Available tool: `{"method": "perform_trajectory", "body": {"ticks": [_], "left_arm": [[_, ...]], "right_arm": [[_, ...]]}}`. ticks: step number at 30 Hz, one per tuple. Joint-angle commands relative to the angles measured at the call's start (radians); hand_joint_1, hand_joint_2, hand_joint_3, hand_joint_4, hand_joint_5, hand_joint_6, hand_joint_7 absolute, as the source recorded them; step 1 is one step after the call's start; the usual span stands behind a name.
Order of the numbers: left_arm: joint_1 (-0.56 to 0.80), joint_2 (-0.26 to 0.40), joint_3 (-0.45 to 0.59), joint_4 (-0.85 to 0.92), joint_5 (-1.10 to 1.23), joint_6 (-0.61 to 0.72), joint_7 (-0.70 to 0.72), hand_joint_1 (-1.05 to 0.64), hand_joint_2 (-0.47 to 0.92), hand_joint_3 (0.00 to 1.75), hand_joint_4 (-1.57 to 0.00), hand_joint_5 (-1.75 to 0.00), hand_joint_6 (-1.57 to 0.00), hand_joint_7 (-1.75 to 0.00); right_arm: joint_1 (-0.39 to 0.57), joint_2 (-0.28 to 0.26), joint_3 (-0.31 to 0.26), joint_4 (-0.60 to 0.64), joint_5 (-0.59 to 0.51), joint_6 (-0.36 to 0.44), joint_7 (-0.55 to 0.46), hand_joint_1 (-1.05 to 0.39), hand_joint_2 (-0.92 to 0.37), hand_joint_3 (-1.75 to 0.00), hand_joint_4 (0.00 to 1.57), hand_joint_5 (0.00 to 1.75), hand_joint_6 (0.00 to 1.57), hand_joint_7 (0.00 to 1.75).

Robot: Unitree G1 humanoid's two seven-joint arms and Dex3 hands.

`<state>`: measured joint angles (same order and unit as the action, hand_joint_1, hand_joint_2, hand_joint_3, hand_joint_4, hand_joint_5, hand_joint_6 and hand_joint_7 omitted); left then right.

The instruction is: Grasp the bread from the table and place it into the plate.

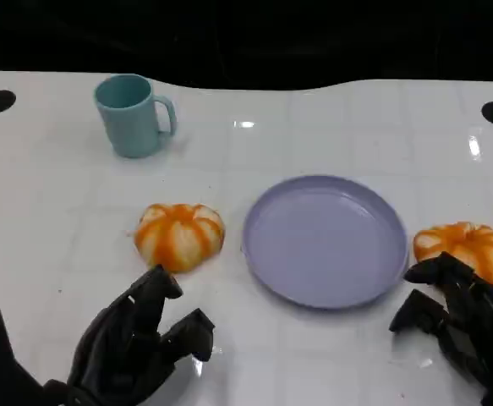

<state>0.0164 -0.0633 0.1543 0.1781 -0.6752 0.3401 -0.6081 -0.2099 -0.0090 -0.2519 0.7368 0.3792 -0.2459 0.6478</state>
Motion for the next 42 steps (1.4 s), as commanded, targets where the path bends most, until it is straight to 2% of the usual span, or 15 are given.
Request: {"method": "perform_trajectory", "body": {"ticks": [1,9,10,11,13,14,17,19,22,24,26,29,37,40,42], "left_arm": [[0.002,0.006,0.007,-0.009,0.001,-0.003,0.002,-0.56,0.92,0.35,-0.85,-1.75,-0.66,-1.75],[-0.021,0.018,0.005,0.029,0.009,-0.042,-0.061,-0.58,0.92,0.34,-0.83,-1.75,-0.61,-1.69],[-0.029,0.026,0.0,0.029,0.022,-0.063,-0.073,-0.58,0.92,0.33,-0.8,-1.73,-0.59,-1.62],[-0.035,0.031,-0.003,0.029,0.032,-0.08,-0.081,-0.58,0.92,0.31,-0.72,-1.69,-0.58,-1.41],[-0.04,0.038,-0.013,0.03,0.074,-0.145,-0.092,-0.58,0.92,0.29,-0.63,-1.62,-0.55,-1.17],[-0.04,0.038,-0.018,0.03,0.099,-0.184,-0.093,-0.59,0.92,0.28,-0.57,-1.51,-0.54,-0.93],[-0.037,0.031,-0.028,0.033,0.156,-0.287,-0.084,-0.62,0.92,0.21,-0.5,-1.2,-0.58,-0.42],[-0.042,0.035,-0.033,0.042,0.171,-0.325,-0.092,-0.62,0.92,0.21,-0.47,-1.03,-0.57,-0.23],[-0.052,0.055,-0.043,0.048,0.198,-0.367,-0.103,-0.62,0.92,0.21,-0.44,-0.8,-0.52,-0.08],[-0.053,0.057,-0.045,0.052,0.201,-0.376,-0.105,-0.62,0.92,0.21,-0.43,-0.75,-0.51,-0.06],[-0.077,0.101,-0.069,0.043,0.284,-0.461,-0.11,-0.65,0.92,0.2,-0.27,-0.65,-0.41,-0.03],[-0.1,0.165,-0.104,0.026,0.471,-0.613,-0.04,-0.7,0.92,0.21,-0.13,-0.55,-0.33,0.0],[-0.134,0.24,-0.15,0.024,0.614,-0.738,0.037,-0.63,0.92,0.17,-0.03,-0.42,-0.24,0.0],[-0.198,0.332,-0.178,0.002,0.902,-0.828,0.191,-0.65,0.92,0.11,-0.01,-0.37,-0.22,0.0],[-0.21,0.353,-0.19,-0.011,0.999,-0.834,0.258,-0.67,0.92,0.05,-0.03,-0.35,-0.23,-0.01]], "right_arm": [[-0.001,-0.014,-0.003,0.024,0.005,0.0,0.016,-0.56,-0.92,-0.17,0.66,1.59,0.63,1.22],[-0.004,-0.012,-0.009,0.022,0.016,0.025,0.023,-0.56,-0.92,-0.14,0.64,1.58,0.6,1.22],[-0.005,-0.01,-0.01,0.023,0.016,0.024,0.022,-0.55,-0.92,-0.14,0.64,1.58,0.6,1.22],[-0.006,-0.009,-0.01,0.024,0.015,0.023,0.021,-0.55,-0.92,-0.15,0.64,1.58,0.6,1.22],[-0.011,-0.008,-0.011,0.03,0.019,0.025,0.027,-0.55,-0.92,-0.16,0.64,1.58,0.6,1.22],[-0.013,-0.008,-0.012,0.033,0.021,0.028,0.033,-0.54,-0.92,-0.17,0.63,1.58,0.6,1.21],[-0.016,-0.008,-0.008,0.036,0.01,0.02,0.023,-0.55,-0.92,-0.18,0.63,1.58,0.6,1.22],[-0.019,-0.008,-0.007,0.04,0.007,0.016,0.02,-0.55,-0.92,-0.17,0.63,1.57,0.61,1.22],[-0.024,-0.008,-0.01,0.049,0.011,0.012,0.031,-0.54,-0.92,-0.18,0.63,1.58,0.6,1.22],[-0.026,-0.008,-0.01,0.052,0.012,0.011,0.033,-0.54,-0.92,-0.18,0.63,1.58,0.6,1.22],[-0.027,-0.01,-0.007,0.057,0.003,-0.006,0.032,-0.55,-0.92,-0.19,0.63,1.59,0.6,1.23],[-0.029,-0.009,-0.007,0.06,0.002,-0.009,0.03,-0.55,-0.92,-0.19,0.63,1.59,0.6,1.24],[-0.026,-0.009,-0.004,0.061,0.0,-0.02,0.029,-0.54,-0.92,-0.21,0.63,1.6,0.6,1.26],[-0.024,-0.009,-0.003,0.056,0.0,-0.011,0.022,-0.54,-0.92,-0.21,0.63,1.6,0.6,1.26],[-0.022,-0.007,-0.004,0.055,0.001,-0.012,0.019,-0.53,-0.92,-0.21,0.63,1.61,0.59,1.27]]}}
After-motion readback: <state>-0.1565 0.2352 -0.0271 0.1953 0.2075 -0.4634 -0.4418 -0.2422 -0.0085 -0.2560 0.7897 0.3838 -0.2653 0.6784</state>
